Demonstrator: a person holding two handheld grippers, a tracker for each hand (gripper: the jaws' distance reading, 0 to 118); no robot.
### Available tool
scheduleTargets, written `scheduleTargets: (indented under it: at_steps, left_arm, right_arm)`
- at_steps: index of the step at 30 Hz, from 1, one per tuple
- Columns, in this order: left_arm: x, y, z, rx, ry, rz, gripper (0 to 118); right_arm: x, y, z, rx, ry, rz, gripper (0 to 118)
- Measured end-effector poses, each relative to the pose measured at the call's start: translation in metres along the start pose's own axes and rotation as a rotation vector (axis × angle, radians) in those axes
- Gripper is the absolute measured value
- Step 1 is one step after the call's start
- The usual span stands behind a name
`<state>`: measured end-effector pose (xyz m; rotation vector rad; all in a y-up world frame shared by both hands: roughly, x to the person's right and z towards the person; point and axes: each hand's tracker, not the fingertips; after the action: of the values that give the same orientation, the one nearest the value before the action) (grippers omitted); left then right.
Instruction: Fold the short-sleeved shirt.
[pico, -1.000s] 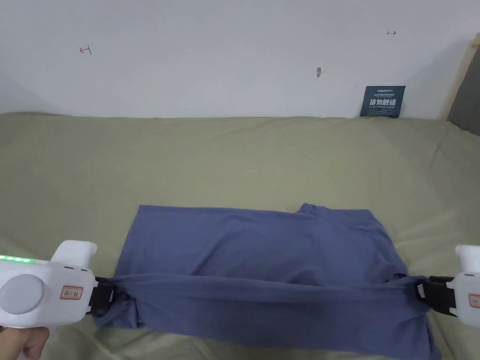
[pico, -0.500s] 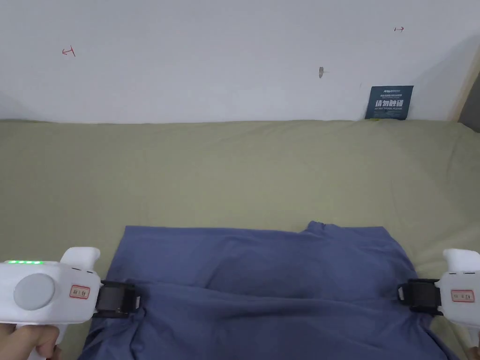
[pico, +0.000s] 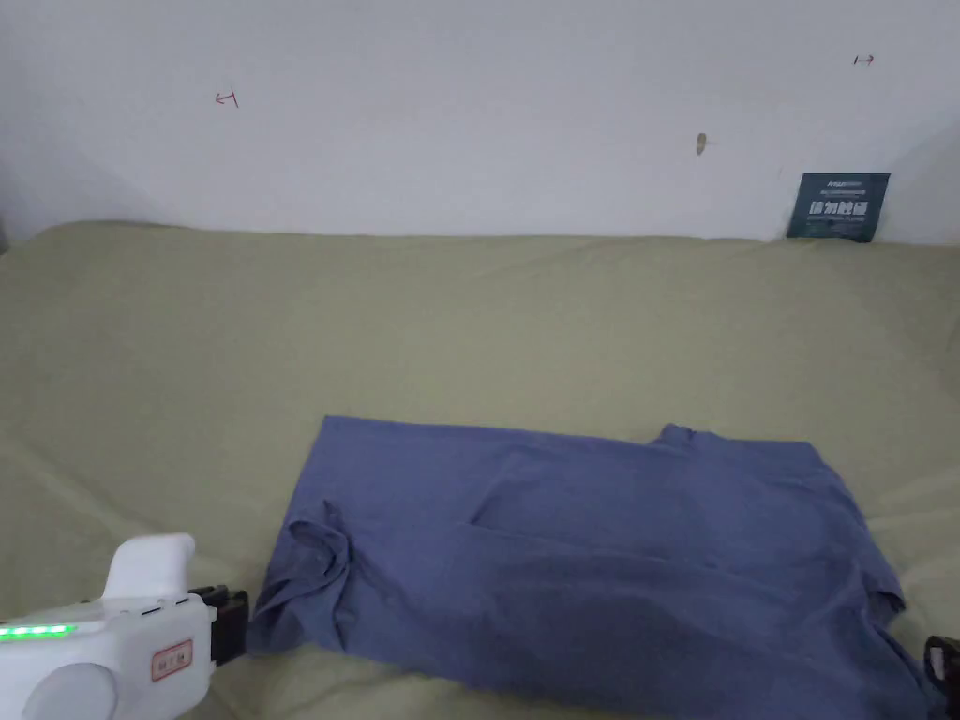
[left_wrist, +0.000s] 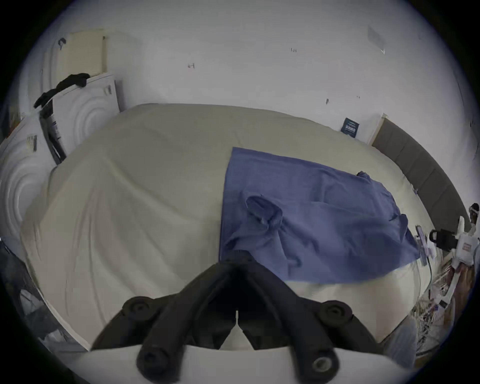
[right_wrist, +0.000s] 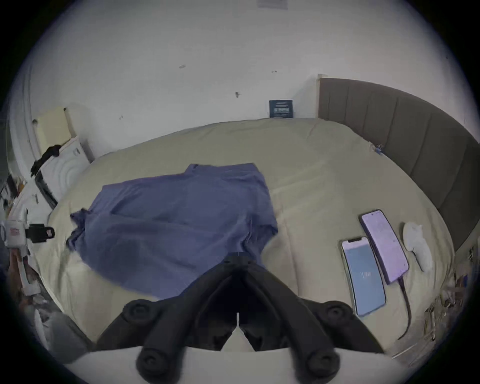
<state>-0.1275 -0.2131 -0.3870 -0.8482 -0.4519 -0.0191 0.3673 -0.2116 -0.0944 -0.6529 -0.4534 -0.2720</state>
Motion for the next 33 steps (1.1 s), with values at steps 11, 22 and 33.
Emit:
scheduleTargets:
  at_steps: [11, 22, 33]
  left_arm:
    - [0.0, 0.001, -0.062, -0.102, -0.062, 0.032, 114]
    - [0.005, 0.016, -0.099, -0.148, 0.033, -0.049, 5]
    - [0.003, 0.016, -0.096, -0.185, 0.004, -0.022, 5]
  right_arm:
    - [0.006, -0.015, -0.01, -0.075, 0.014, -0.015, 1]
    - [0.015, -0.011, -0.04, -0.137, -0.005, 0.025, 2]
    - [0.034, -0.006, -0.085, -0.245, 0.01, -0.062, 110]
